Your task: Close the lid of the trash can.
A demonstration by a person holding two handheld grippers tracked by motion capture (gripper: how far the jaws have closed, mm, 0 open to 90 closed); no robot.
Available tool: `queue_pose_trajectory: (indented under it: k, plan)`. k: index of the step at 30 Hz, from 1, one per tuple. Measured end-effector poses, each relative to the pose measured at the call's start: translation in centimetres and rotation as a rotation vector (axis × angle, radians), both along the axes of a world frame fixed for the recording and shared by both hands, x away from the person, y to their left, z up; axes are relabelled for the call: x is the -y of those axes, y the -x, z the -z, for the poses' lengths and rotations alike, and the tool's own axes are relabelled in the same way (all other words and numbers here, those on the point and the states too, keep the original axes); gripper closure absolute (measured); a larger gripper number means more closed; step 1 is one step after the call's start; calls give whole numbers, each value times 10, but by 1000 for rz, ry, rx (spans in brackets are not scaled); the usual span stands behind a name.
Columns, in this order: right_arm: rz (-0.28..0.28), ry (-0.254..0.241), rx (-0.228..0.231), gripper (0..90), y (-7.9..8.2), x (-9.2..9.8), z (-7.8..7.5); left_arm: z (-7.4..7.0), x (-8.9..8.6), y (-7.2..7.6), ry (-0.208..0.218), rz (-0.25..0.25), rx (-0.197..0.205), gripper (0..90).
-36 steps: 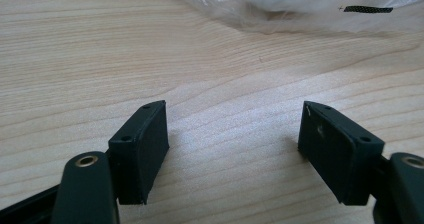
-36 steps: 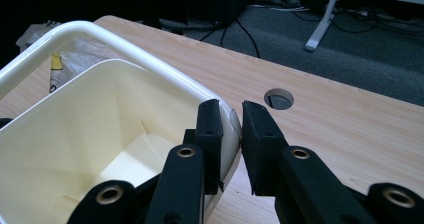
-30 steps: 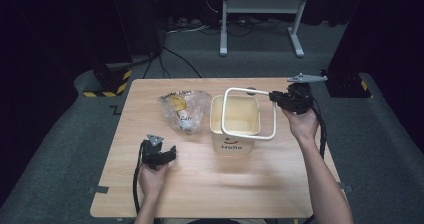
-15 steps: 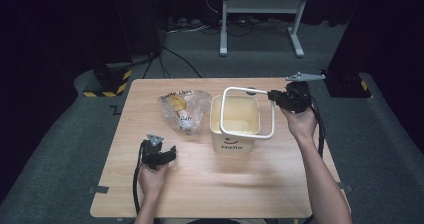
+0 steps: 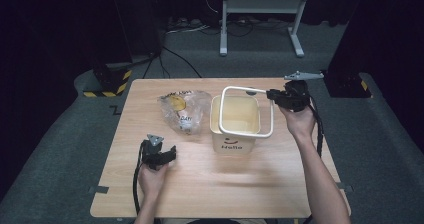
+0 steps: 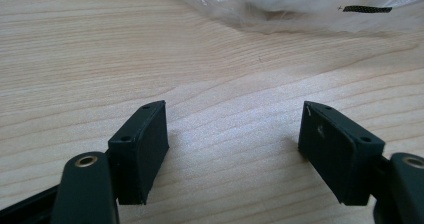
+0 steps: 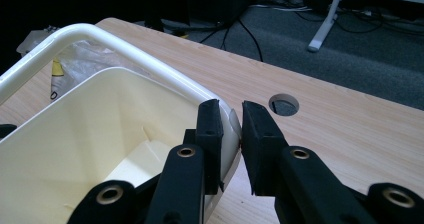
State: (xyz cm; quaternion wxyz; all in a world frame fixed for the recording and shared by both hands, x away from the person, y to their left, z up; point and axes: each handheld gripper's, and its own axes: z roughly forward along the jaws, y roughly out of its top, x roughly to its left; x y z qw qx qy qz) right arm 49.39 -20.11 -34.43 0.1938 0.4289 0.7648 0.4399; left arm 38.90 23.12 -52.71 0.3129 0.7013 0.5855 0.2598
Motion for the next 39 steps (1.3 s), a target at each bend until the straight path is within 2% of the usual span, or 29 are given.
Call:
queue_pose_trajectory:
  k: [7, 23, 39]
  plan:
    - [-13, 0, 9, 790, -3, -7, -5, 0, 0, 0, 0, -2, 3, 279]
    - [-15, 2, 4, 791, -9, -8, -4, 0, 1, 0, 4, -5, 5, 279]
    - [-25, 5, -9, 791, -18, -19, -1, 0, 0, 0, 1, -1, 3, 279]
